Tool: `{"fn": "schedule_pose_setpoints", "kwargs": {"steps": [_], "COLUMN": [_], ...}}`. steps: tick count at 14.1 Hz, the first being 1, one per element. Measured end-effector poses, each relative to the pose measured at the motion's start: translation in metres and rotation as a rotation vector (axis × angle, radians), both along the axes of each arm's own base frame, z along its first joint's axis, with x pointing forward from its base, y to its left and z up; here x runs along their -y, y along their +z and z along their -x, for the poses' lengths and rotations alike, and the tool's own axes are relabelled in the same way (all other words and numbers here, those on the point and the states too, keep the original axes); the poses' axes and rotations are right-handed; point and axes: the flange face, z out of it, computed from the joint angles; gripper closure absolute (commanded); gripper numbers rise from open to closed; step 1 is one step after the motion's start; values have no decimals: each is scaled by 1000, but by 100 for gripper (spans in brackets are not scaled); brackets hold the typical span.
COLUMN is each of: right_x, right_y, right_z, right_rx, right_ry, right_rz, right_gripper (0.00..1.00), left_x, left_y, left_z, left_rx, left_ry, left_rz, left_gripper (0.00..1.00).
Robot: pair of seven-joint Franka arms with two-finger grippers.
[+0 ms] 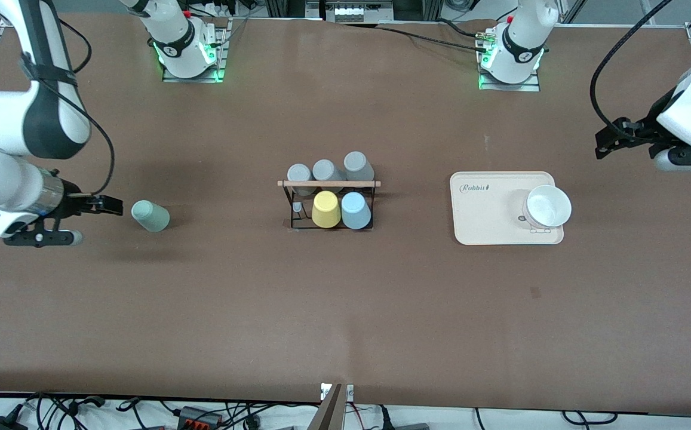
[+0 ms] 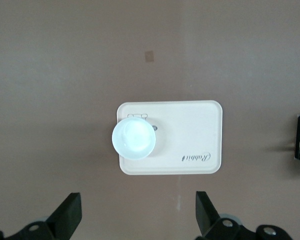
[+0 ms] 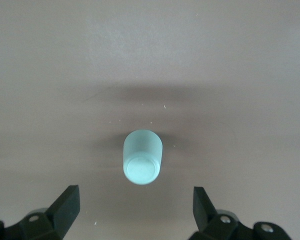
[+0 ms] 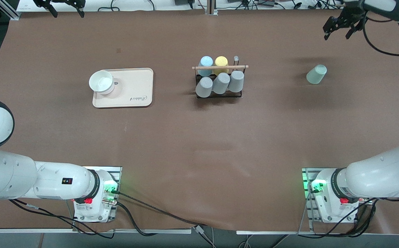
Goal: Hang scattered cups on rack with three cups
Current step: 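Grasp the pale teal cup with the right gripper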
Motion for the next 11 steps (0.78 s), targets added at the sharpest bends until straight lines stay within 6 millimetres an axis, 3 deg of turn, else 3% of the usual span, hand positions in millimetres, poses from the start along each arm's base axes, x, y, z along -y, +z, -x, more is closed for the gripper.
{"fn": "schedule_pose_setpoints", "kwargs": {"steps": [5, 11], "right_x": [-2, 0], "right_y": [-69, -107], "right_z": [13, 17], "right_rx": [-63, -126], "right_ry": [3, -30], "right_rz": [0, 5], "right_gripper": [0, 0], "left_x": [16, 20], "left_y": [9, 9], "left_z": [8, 9], "left_rx": [-2, -2], "left_ry": [-29, -38], "left_rz": [9, 10], "left_gripper": [0, 0]}}
